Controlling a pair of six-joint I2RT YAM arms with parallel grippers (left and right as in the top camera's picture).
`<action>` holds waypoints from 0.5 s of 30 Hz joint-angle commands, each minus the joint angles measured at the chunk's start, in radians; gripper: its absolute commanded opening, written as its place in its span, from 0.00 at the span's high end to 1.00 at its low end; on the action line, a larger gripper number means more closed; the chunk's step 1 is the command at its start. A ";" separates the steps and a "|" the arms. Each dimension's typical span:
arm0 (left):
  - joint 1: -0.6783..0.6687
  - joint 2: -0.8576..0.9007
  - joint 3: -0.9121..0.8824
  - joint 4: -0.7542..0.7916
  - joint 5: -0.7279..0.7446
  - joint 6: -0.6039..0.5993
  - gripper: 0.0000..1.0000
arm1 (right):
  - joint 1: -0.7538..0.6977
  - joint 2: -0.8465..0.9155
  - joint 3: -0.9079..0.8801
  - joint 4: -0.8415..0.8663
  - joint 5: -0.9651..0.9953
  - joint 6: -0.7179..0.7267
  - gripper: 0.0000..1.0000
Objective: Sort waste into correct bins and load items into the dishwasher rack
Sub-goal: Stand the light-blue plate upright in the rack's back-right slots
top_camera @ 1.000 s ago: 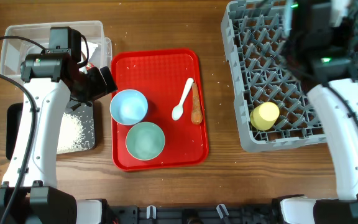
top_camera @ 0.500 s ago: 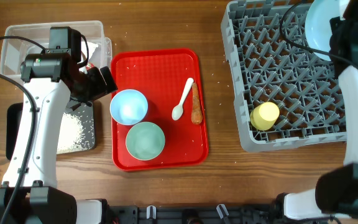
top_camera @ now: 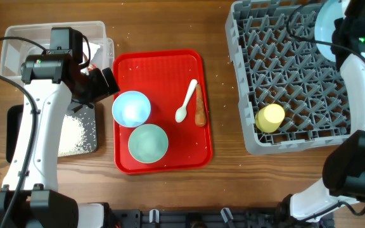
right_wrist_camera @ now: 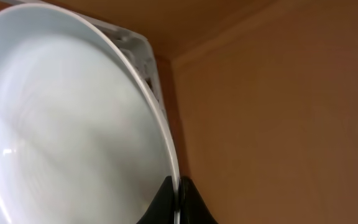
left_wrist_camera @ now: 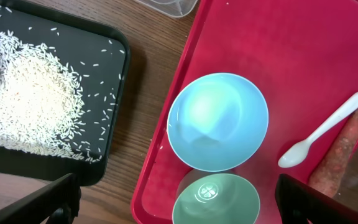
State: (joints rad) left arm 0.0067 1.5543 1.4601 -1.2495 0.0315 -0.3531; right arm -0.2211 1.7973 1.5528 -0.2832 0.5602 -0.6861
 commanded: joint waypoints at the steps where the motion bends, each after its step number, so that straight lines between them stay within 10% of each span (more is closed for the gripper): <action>1: -0.002 -0.003 0.012 0.001 0.008 -0.002 0.00 | -0.010 0.017 0.010 0.000 0.000 -0.007 0.96; 12: -0.002 -0.003 0.012 0.001 0.008 -0.002 0.00 | -0.010 0.026 0.006 -0.114 -0.080 -0.017 0.95; 13: -0.002 -0.003 0.012 0.001 0.008 -0.002 0.00 | -0.010 0.026 0.006 -0.124 -0.084 -0.013 0.86; 15: -0.002 -0.003 0.012 0.001 0.008 -0.002 0.00 | -0.010 0.026 0.006 -0.125 -0.091 0.018 0.34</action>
State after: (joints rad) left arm 0.0067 1.5543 1.4601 -1.2495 0.0315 -0.3531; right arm -0.2337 1.8030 1.5528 -0.4076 0.4931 -0.7013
